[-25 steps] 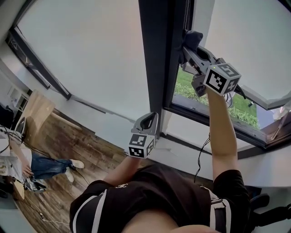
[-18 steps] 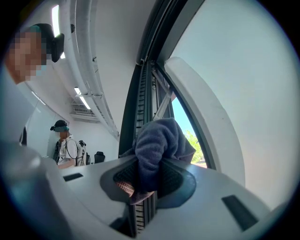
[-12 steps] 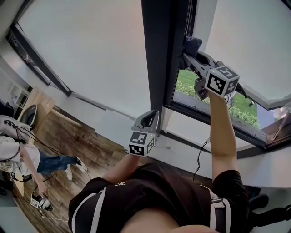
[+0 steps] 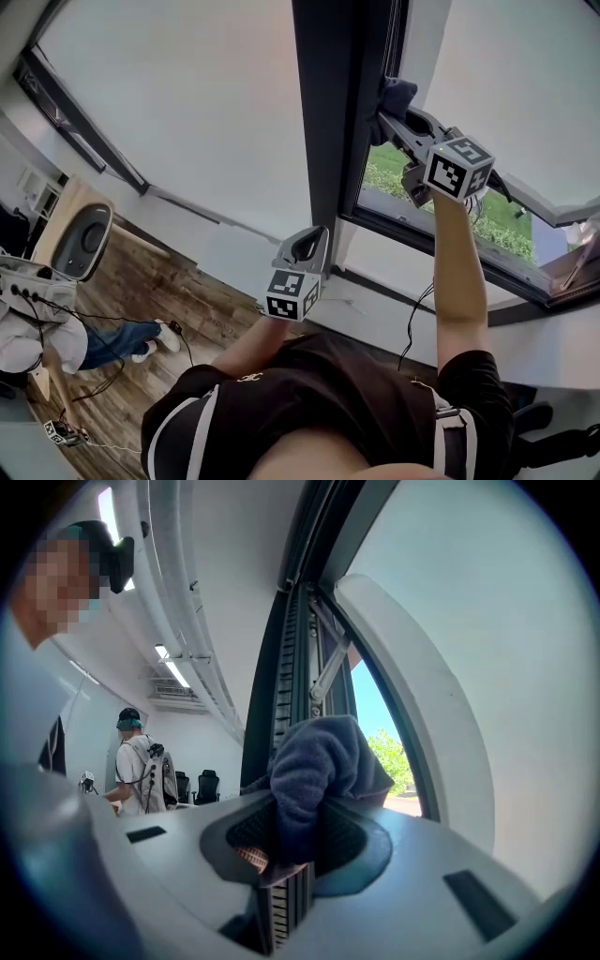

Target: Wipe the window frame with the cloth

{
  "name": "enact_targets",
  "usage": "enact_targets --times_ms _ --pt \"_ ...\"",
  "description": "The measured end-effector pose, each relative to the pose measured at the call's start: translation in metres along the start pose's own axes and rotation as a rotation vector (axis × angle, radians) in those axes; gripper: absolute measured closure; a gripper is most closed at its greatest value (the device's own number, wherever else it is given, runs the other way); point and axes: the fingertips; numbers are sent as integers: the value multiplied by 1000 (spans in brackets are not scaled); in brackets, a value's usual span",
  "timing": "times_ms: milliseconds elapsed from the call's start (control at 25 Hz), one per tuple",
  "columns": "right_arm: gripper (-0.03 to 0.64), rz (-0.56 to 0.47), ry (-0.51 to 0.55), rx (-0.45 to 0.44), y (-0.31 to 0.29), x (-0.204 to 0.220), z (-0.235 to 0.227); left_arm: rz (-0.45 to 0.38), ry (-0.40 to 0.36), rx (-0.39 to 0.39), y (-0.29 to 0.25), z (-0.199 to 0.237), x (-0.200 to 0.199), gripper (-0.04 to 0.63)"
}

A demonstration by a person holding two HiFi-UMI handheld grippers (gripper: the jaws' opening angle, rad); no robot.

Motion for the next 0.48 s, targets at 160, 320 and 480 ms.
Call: enact_targets --times_ms 160,320,480 --pt "531 7 -8 -9 0 2 -1 1 -3 -1 -1 -1 -3 586" --pt "531 35 4 -23 -2 5 0 7 -2 -3 0 -2 -7 586" --pt "529 68 11 -35 -4 13 2 12 -2 -5 0 -1 -8 586"
Point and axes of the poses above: the fingertips, and each gripper's own axes: y backward along the fingers, z to its left, x out of its underside, and after that the axes turned 10 degrees about y, right-handed
